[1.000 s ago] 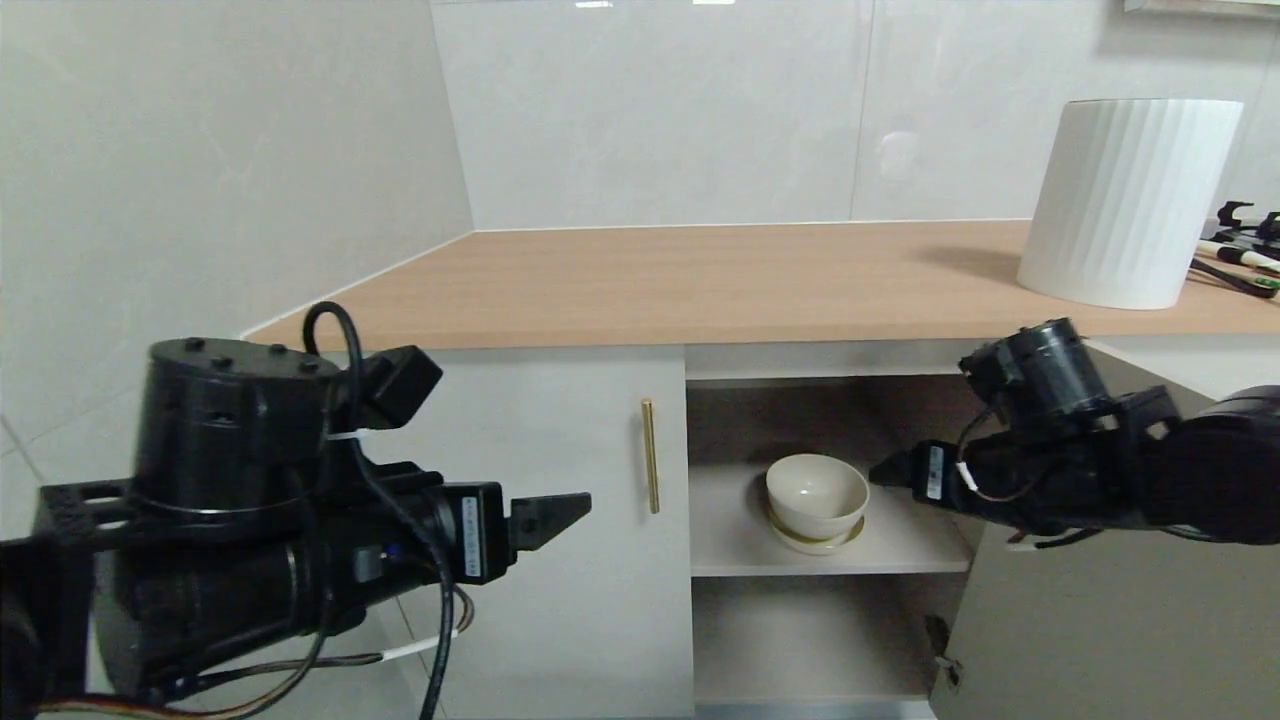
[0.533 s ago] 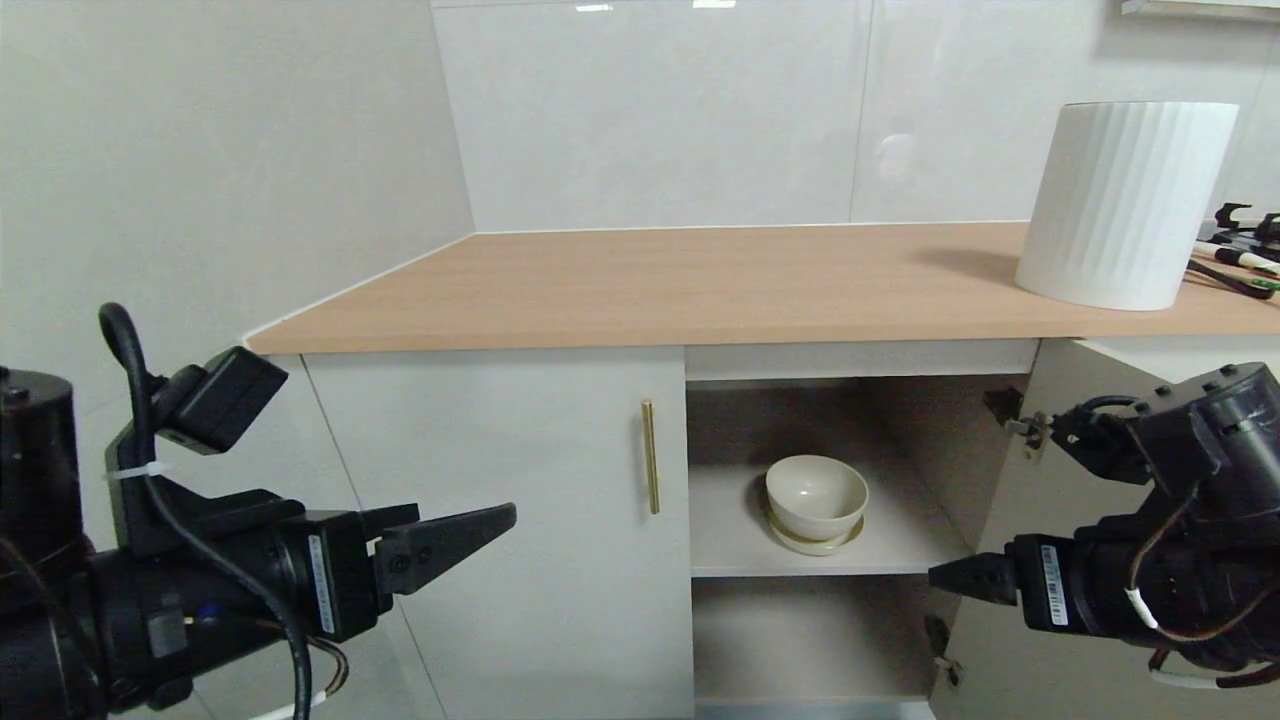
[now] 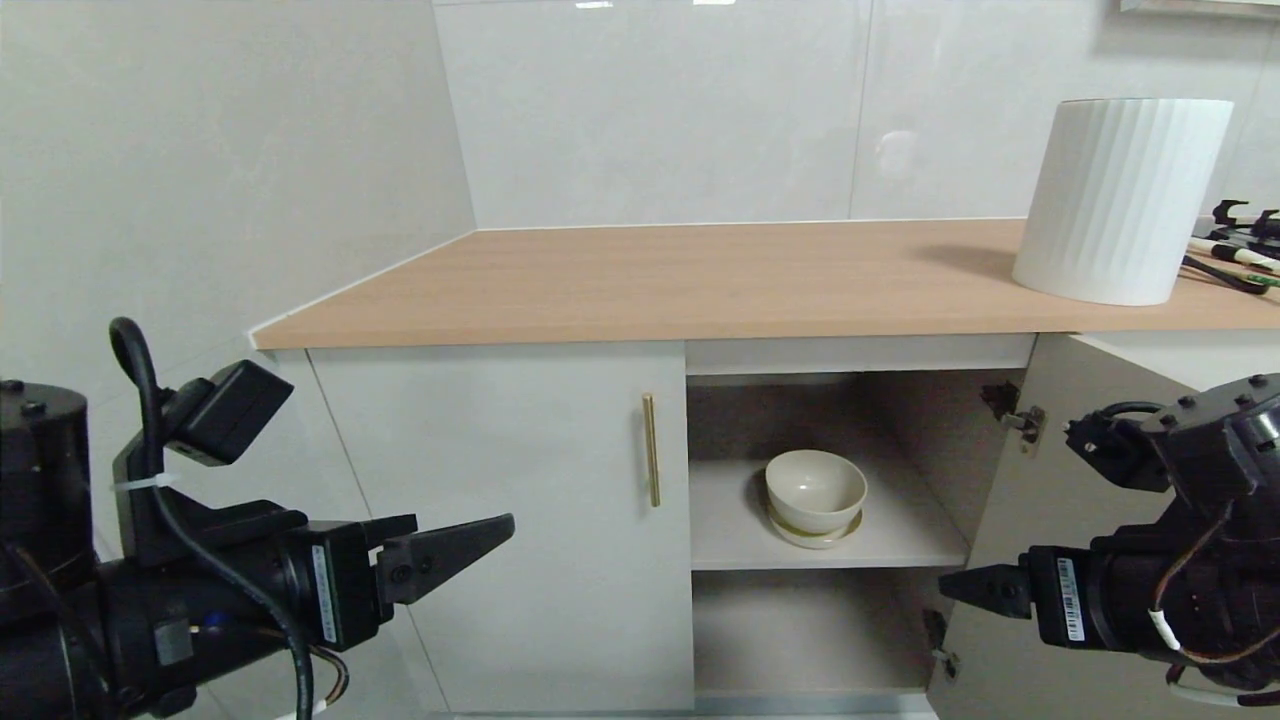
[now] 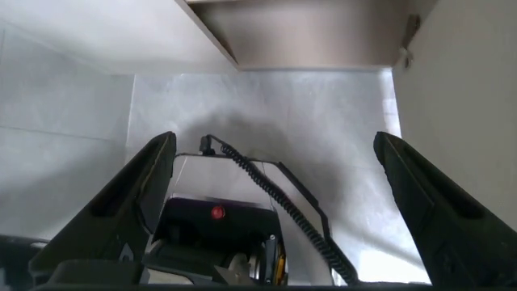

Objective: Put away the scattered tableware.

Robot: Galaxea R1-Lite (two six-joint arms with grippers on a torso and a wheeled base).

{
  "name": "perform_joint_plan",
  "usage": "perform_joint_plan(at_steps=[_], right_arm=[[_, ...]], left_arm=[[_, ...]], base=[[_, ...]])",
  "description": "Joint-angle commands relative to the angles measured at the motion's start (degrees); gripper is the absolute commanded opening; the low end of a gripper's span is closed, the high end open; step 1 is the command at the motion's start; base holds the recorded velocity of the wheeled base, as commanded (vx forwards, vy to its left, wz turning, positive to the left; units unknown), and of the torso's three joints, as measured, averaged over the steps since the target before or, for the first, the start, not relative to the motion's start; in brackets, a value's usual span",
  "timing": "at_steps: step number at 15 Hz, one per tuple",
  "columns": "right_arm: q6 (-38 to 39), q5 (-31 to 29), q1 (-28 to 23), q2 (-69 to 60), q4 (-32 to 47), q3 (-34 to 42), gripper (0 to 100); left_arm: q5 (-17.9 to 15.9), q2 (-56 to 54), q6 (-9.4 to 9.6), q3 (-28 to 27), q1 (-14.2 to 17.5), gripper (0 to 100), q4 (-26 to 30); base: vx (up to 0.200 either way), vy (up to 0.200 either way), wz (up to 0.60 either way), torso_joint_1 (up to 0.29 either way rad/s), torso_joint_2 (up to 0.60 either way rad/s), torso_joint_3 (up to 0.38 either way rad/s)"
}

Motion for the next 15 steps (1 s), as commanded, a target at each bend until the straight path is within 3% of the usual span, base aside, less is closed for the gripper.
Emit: perform_joint_plan(at_steps=[1,15], right_arm=[[-0.01,0.03,0.27,0.26,0.03,0.04,100],[-0.10,-0.06,0.44,0.61,0.03,1.36,100]], left_arm=[[-0.08,0.37,-0.03,0.09,-0.01,100,-0.04],[-0.44,0.37,0.06,0.62,-0.01,100,0.05]], base=[[-0.200,0.000,0.00,0.002,-0.01,0.007],[-0.200,0.000,0.00,0.002,0.00,0.003]])
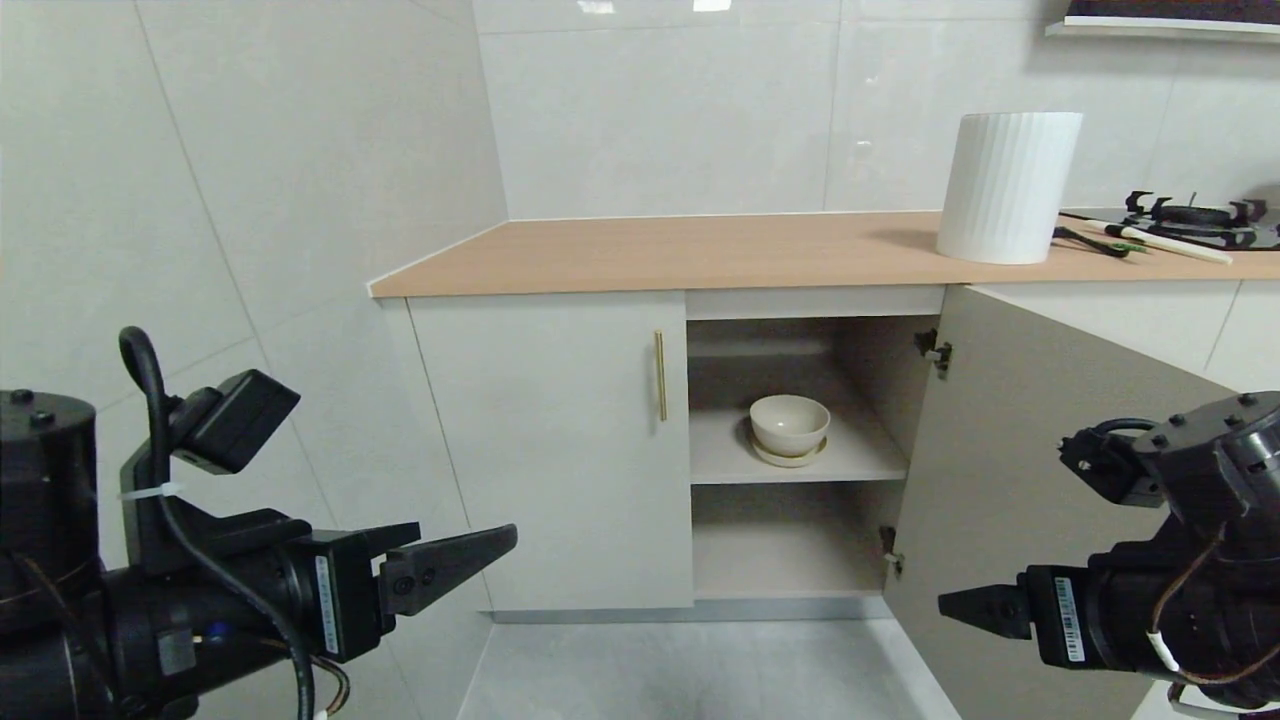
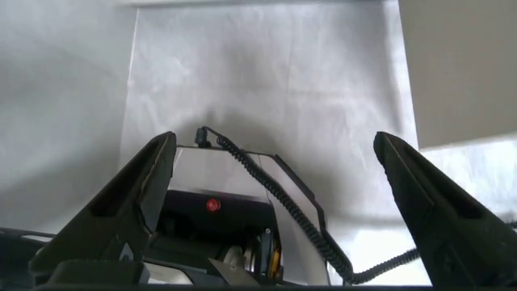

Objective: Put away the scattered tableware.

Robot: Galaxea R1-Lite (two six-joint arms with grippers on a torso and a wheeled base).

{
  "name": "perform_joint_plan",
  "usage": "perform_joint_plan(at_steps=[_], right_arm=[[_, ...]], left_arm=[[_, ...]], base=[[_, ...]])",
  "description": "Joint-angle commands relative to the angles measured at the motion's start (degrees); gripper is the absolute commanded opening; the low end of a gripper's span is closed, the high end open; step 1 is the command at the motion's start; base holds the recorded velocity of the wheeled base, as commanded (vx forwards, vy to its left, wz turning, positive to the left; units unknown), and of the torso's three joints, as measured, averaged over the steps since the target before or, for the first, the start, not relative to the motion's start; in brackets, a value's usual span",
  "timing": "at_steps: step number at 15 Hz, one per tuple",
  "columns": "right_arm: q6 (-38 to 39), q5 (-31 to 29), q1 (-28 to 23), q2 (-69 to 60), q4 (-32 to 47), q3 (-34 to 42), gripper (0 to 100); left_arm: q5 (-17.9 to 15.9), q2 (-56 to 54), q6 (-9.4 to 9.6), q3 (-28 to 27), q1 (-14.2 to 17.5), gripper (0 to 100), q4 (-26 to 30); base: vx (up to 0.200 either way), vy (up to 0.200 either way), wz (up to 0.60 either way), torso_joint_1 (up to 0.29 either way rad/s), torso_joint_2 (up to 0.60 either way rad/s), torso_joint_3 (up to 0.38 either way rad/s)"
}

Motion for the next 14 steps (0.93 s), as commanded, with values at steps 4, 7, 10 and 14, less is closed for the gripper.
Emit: perform_joint_plan(at_steps=[4,7,10,14], right_arm=[[0.07,-0.02,0.03,0.22,0.02,0.12,100],[-0.28,-2.13,0.03,-0.31,0.55,0.12,100],[-0.45,-3.18,0.03,-0.75,2.48,0.12,100],[-0.72,-3.18,0.03,-1.19,3.45,0.03,100]], left_arm=[[-0.10,0.01,-0.01,0.47,-0.01,100,-0.10],[-0.19,0.01,-0.01,0.47,-0.01,100,-0.10],[-0.10,-0.08,-0.01,0.47,-0.01,100,-0.10],[-0.01,0.10,0.07,0.47,-0.01,100,-0.10]], base=[[0.000,0.000,0.00,0.000,0.00,0.000],[0.000,0.000,0.00,0.000,0.00,0.000],[0.000,0.000,0.00,0.000,0.00,0.000],[0.000,-0.050,0.00,-0.001,0.00,0.001]])
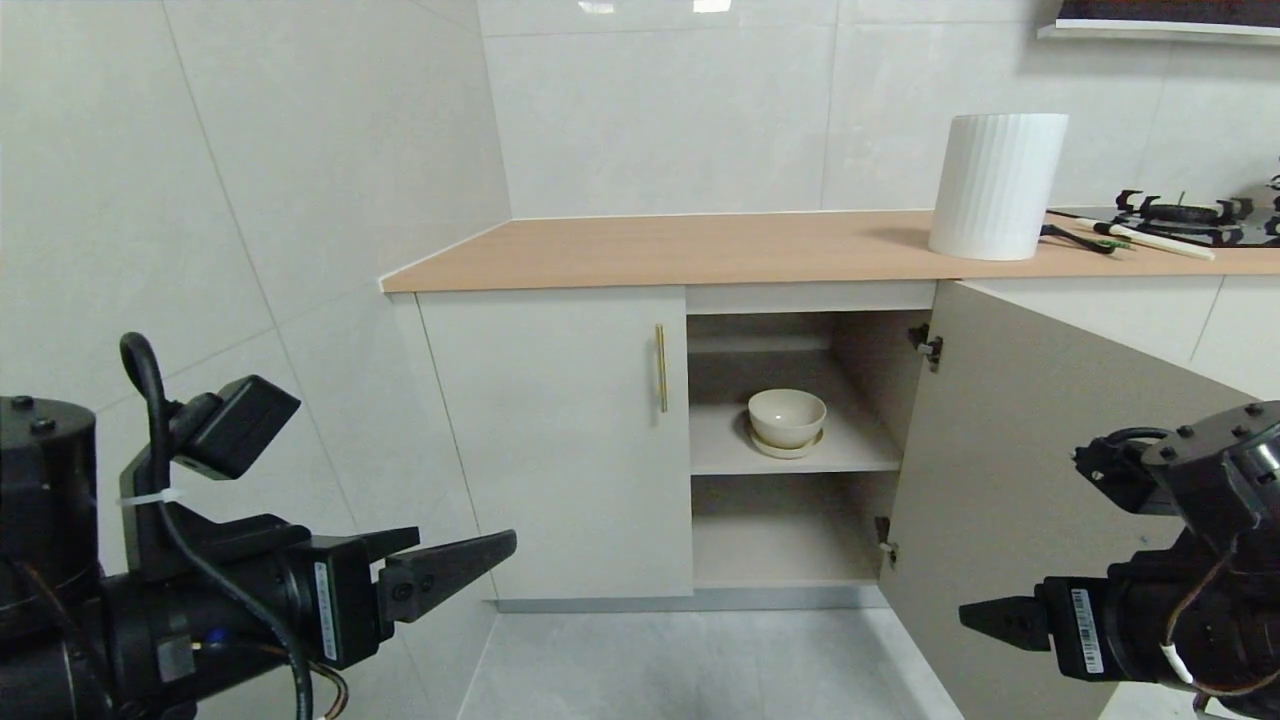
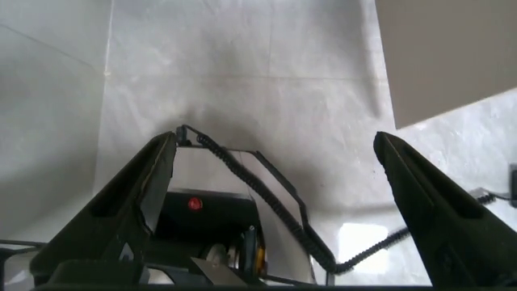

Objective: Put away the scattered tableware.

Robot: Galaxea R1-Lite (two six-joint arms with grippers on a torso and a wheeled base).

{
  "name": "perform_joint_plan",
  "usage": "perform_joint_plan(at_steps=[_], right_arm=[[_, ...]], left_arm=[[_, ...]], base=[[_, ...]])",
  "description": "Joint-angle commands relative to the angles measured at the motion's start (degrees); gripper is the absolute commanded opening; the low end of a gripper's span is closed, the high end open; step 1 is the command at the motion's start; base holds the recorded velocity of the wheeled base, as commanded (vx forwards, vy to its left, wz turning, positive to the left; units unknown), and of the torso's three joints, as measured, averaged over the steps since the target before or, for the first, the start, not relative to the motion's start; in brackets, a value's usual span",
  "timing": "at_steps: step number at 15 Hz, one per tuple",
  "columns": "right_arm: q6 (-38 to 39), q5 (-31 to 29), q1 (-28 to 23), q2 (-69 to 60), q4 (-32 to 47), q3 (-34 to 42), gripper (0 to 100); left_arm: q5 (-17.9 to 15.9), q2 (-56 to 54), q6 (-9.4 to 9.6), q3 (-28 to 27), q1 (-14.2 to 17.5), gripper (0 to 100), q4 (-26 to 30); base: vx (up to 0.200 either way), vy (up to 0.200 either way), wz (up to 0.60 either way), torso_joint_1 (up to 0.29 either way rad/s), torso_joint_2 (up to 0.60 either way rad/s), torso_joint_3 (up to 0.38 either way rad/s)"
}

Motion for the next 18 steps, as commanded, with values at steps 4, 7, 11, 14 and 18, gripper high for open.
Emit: perform_joint_plan(at_steps=[4,7,11,14,18], right_arm=[[-2.69,0.10,-0.05,-1.44,7.26,-1.25,100],[-2.87,0.19,-0.05,-0.92,10.34,-1.60,100],[-4.45,-0.08,-0.93,0.75,14.64,-1.86,100],[-4.71,-2.01,-4.35,2.34,16.93,-2.57,100],[-7.88,-10.71,-17.10,6.56,17.37,-3.62,100]], left_arm=[[0.03,0.32,0.08,-0.01,-0.01,100,-0.06],[-0.06,0.32,0.08,-0.01,-0.01,100,0.03],[-0.06,0.41,-0.01,-0.01,-0.01,100,-0.06],[-0.15,0.41,-0.01,-0.01,-0.01,100,-0.06],[-0.06,0.76,-0.01,-0.01,-0.01,100,-0.06]], base=[[0.000,-0.200,0.00,0.004,0.00,0.001],[0.000,-0.200,0.00,0.002,-0.01,0.004],[0.000,-0.200,0.00,0.005,0.01,0.001],[0.000,0.000,0.00,0.000,0.00,0.000],[0.000,0.000,0.00,0.000,0.00,0.000]])
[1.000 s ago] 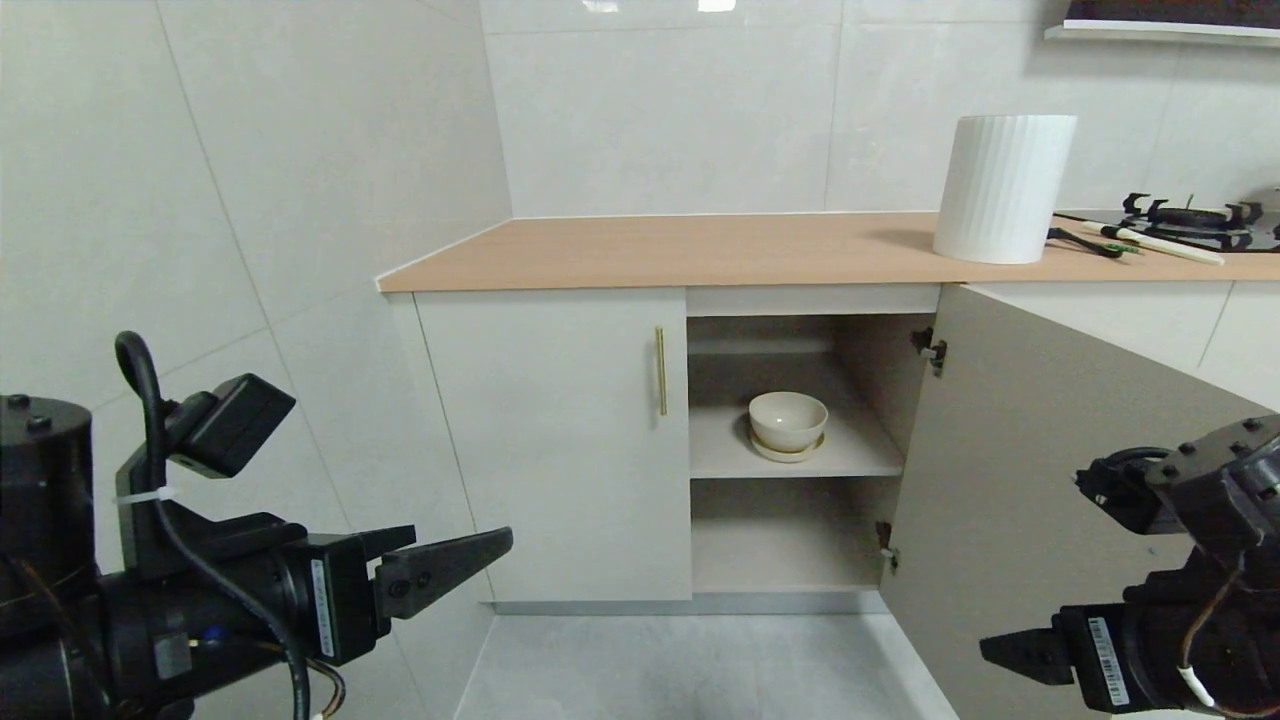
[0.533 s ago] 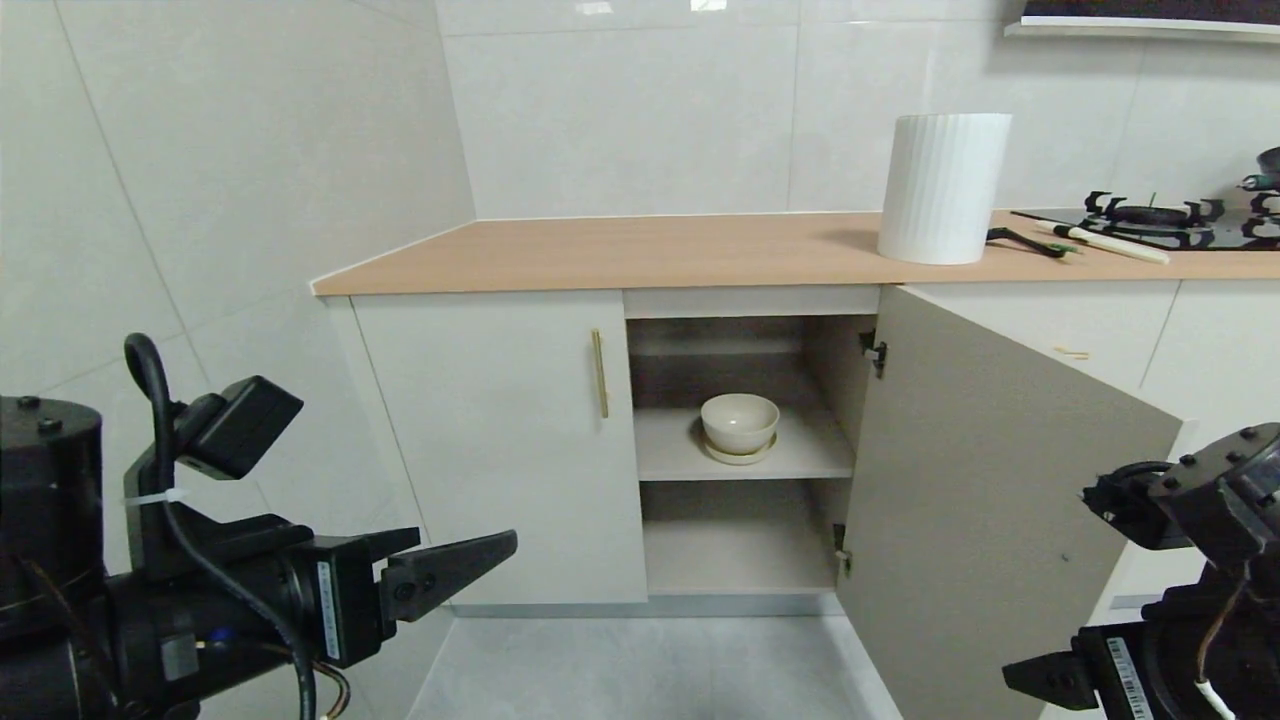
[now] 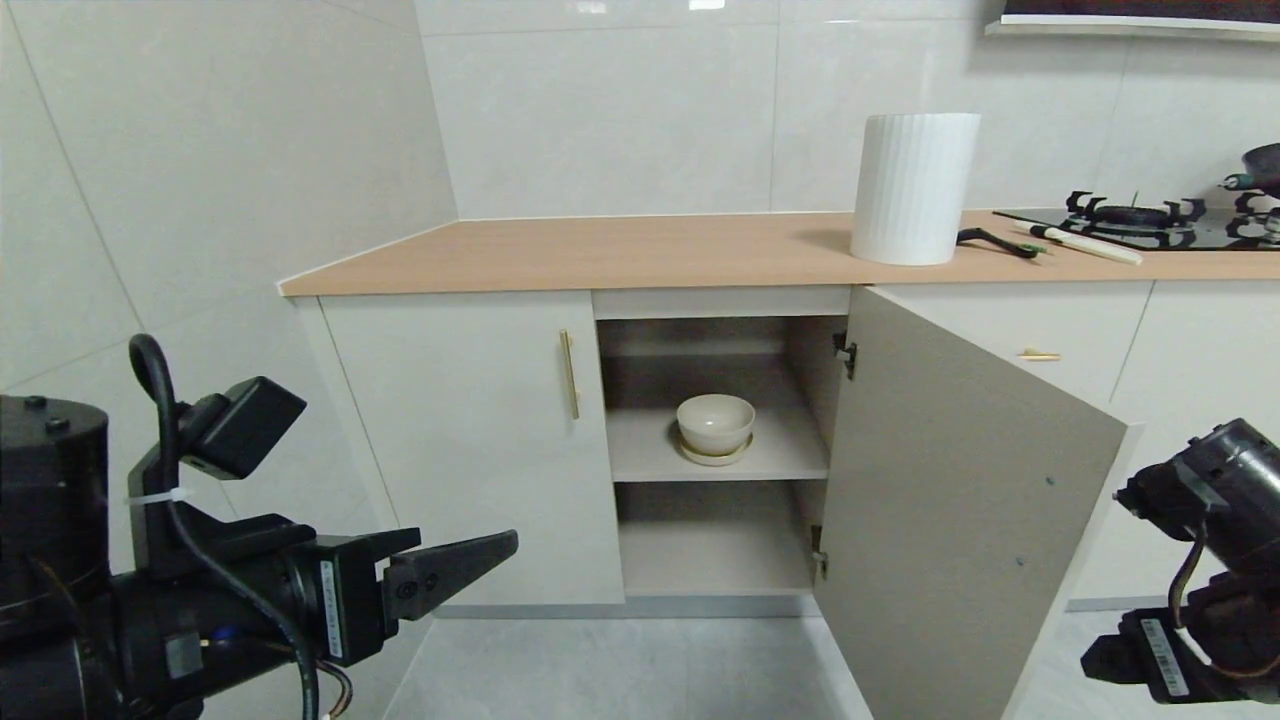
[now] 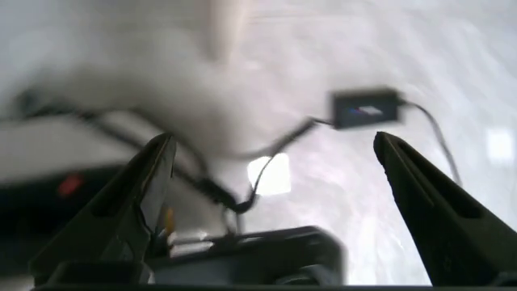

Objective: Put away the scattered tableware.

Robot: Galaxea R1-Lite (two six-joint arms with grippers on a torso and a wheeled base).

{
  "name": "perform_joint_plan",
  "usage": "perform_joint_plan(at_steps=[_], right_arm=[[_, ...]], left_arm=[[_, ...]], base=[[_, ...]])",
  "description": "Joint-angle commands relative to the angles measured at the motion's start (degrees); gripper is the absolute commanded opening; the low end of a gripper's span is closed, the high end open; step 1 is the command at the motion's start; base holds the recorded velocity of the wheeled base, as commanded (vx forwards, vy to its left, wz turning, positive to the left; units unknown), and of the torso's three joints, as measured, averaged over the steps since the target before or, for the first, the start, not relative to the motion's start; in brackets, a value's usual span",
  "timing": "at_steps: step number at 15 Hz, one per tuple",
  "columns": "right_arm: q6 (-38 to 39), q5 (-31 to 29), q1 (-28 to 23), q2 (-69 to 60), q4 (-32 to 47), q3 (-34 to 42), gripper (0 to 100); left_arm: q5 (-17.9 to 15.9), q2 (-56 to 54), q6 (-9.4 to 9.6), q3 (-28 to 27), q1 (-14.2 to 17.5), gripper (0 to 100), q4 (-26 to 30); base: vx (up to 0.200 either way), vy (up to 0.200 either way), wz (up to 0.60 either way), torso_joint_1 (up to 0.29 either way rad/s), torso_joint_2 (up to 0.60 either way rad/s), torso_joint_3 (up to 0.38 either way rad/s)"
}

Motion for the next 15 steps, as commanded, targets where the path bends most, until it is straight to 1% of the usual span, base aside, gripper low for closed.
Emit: perform_joint_plan(at_steps=[1,4,6,7,8,9,10,11,12,13,15], right_arm=[[-1.32,-1.72,-5.70,2.35,-0.10,-0.68,100],[-5.54,-2.07,-14.05,1.29,-0.72,-2.35,100],[-5.81,-2.07,-18.09,1.73,-2.21,-3.50,100],[-5.89,-1.99,-19.06,1.82,-3.27,-3.76,100],[-5.89,-1.63,-20.29,2.70,-6.96,-3.76,100],[-5.81,-0.93,-20.73,3.58,-9.68,-3.59,100],[-5.81,-0.49,-20.81,3.93,-10.47,-3.50,100],[-5.54,3.20,-21.34,5.42,-12.93,-3.50,100],[-5.54,3.90,-21.60,5.69,-13.29,-3.50,100],[-5.46,6.54,-22.31,7.01,-16.01,-3.50,100],[-4.75,7.68,-22.83,8.76,-19.97,-3.41,100]], left_arm=[[0.02,0.26,-0.04,-0.01,-0.01,100,-0.06],[0.02,0.26,-0.04,-0.01,-0.01,100,-0.06],[-0.06,0.26,-0.04,-0.01,-0.01,100,-0.06],[-0.06,0.26,-0.04,-0.01,-0.01,100,-0.06],[-0.06,0.26,-0.04,-0.01,-0.01,100,-0.06],[-0.06,0.26,-0.04,-0.01,-0.01,100,-0.06],[-0.06,0.26,-0.04,-0.01,-0.01,100,-0.06],[-0.06,0.26,-0.04,-0.01,-0.01,100,-0.06],[-0.06,0.17,-0.04,-0.01,-0.01,100,-0.06],[-0.06,0.08,-0.04,-0.01,-0.01,100,-0.06],[-0.06,0.17,-0.04,-0.01,-0.01,100,-0.06]], base=[[0.000,0.000,0.00,0.000,0.00,0.000],[0.000,0.000,0.00,0.000,0.00,0.000],[0.000,0.000,0.00,0.000,0.00,0.000],[0.000,0.000,0.00,0.000,0.00,0.000],[0.000,0.000,0.00,0.000,0.00,0.000],[0.000,0.000,0.00,0.000,0.00,0.000],[0.000,0.000,0.00,0.000,0.00,0.000],[0.000,0.000,0.00,0.000,0.00,0.000],[0.000,0.000,0.00,0.000,0.00,0.000],[0.000,0.000,0.00,0.000,0.00,0.000],[0.000,0.000,0.00,0.000,0.00,0.000]])
